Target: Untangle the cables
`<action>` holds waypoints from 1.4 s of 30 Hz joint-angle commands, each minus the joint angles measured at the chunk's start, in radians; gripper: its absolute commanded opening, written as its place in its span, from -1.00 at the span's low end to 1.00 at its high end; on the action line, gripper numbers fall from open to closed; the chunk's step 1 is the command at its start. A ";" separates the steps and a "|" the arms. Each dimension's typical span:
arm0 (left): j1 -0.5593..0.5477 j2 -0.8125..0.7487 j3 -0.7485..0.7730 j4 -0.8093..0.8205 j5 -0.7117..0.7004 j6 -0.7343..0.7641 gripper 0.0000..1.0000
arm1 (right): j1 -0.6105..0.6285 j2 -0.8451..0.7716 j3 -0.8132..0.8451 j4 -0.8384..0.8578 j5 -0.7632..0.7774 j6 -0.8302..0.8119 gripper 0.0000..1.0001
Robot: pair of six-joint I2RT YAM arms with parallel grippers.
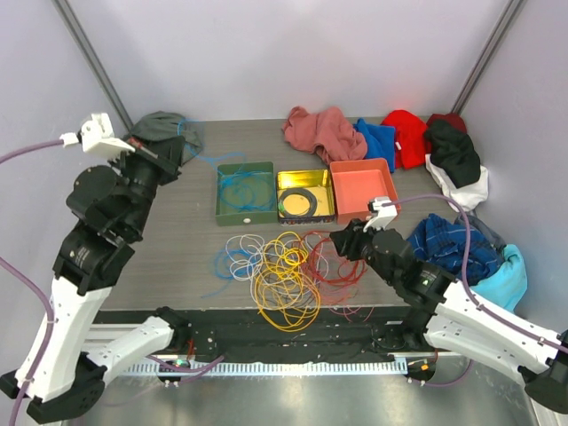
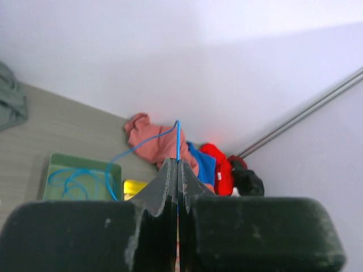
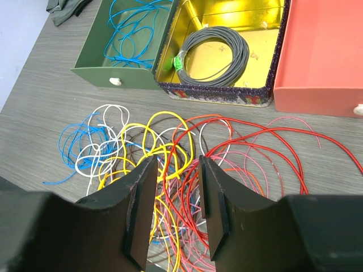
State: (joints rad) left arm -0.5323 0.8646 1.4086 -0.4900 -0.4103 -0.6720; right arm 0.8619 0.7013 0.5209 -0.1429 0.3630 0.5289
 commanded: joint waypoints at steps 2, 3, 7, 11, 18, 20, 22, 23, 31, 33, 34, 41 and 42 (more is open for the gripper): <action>0.003 0.108 0.125 0.090 -0.002 0.071 -1.00 | 0.005 -0.048 0.048 -0.050 -0.003 0.016 -0.14; 0.002 0.138 0.127 0.094 -0.005 0.071 -0.99 | 0.005 -0.066 0.044 -0.053 -0.002 0.017 -0.14; 0.003 0.214 0.125 0.099 -0.012 0.068 -1.00 | 0.005 -0.123 0.025 -0.084 0.016 0.028 -0.14; 0.003 0.286 0.112 0.099 -0.022 0.065 -0.99 | 0.005 -0.174 0.014 -0.135 0.042 0.022 -0.14; 0.052 0.399 0.055 0.136 -0.012 0.051 -1.00 | 0.003 -0.207 0.008 -0.169 0.070 0.008 -0.14; 0.072 0.441 0.035 0.145 0.010 0.035 -0.99 | 0.005 -0.210 0.005 -0.172 0.074 0.003 -0.14; 0.100 0.473 0.024 0.152 0.025 0.023 -1.00 | 0.003 -0.212 0.004 -0.170 0.077 0.002 -0.14; 0.109 0.502 0.012 0.157 0.037 0.017 -0.99 | 0.005 -0.212 0.001 -0.172 0.083 0.002 -0.14; 0.140 0.606 -0.052 0.165 0.056 -0.001 -1.00 | 0.005 -0.215 -0.021 -0.176 0.108 -0.004 -0.14; 0.141 0.638 -0.063 0.163 0.047 0.000 -1.00 | 0.005 -0.210 -0.022 -0.173 0.110 -0.006 -0.14; 0.143 0.651 -0.071 0.160 0.045 0.000 -1.00 | 0.005 -0.206 -0.022 -0.170 0.108 -0.009 -0.14; 0.152 0.774 -0.030 0.111 0.048 0.032 -0.62 | 0.005 -0.209 -0.028 -0.172 0.106 -0.009 -0.14; 0.150 0.775 -0.014 0.088 0.038 0.040 -0.40 | 0.005 -0.210 -0.028 -0.175 0.108 -0.007 -0.14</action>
State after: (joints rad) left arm -0.3874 1.6234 1.3384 -0.3851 -0.3622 -0.6579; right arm 0.8619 0.4976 0.4946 -0.3321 0.4477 0.5285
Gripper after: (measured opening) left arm 0.139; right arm 0.430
